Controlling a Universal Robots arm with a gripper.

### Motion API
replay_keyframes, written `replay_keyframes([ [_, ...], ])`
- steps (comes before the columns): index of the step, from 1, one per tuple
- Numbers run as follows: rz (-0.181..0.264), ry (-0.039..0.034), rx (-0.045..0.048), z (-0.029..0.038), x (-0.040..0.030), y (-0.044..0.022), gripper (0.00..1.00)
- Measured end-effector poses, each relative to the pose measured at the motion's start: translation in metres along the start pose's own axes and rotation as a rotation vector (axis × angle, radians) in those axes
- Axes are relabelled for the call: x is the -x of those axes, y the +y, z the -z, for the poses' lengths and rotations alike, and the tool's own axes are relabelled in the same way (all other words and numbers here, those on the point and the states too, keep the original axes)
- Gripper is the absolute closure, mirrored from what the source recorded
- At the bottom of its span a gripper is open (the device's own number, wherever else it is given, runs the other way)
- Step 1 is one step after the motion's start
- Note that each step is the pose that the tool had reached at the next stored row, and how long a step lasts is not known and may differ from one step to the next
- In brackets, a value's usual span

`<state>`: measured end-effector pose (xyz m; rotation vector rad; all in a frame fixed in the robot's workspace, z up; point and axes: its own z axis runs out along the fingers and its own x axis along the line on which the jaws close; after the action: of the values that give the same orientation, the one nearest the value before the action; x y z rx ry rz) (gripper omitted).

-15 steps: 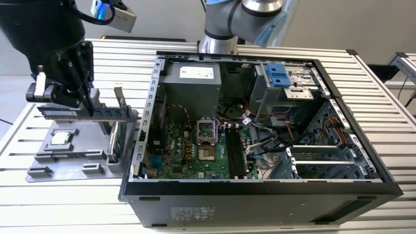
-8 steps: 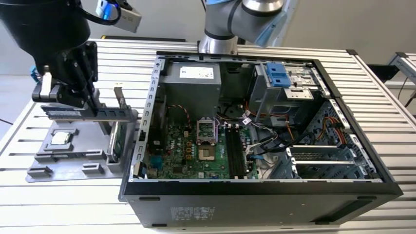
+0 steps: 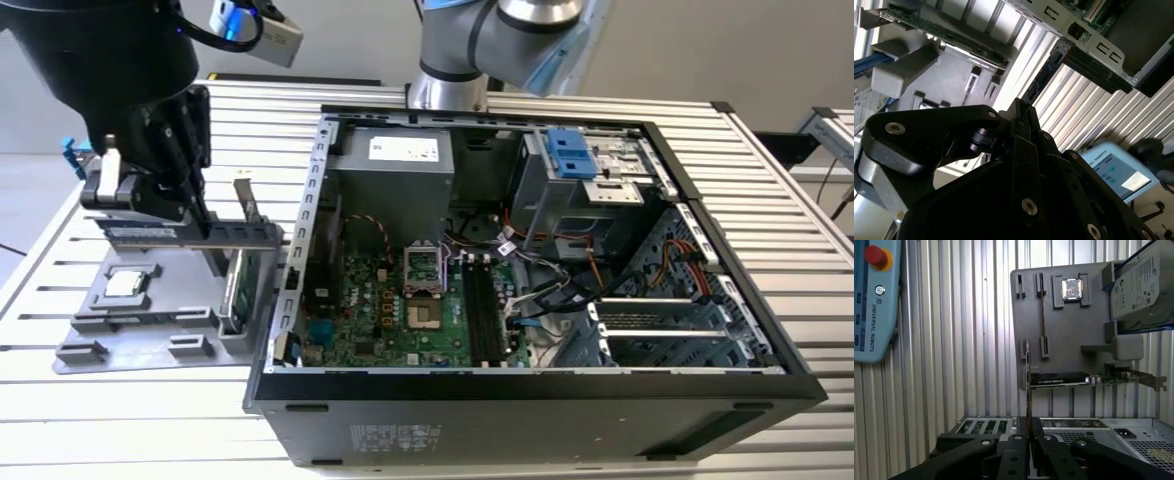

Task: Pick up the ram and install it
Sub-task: 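Pick up the ram and move it above insertion slot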

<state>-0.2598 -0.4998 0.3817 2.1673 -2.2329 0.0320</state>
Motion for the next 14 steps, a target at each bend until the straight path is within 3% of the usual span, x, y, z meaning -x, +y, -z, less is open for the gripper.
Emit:
replay_keyframes([
  [14, 0.000, 0.0000, 0.0000, 0.0001, 0.0006, -0.0171, 1.00],
])
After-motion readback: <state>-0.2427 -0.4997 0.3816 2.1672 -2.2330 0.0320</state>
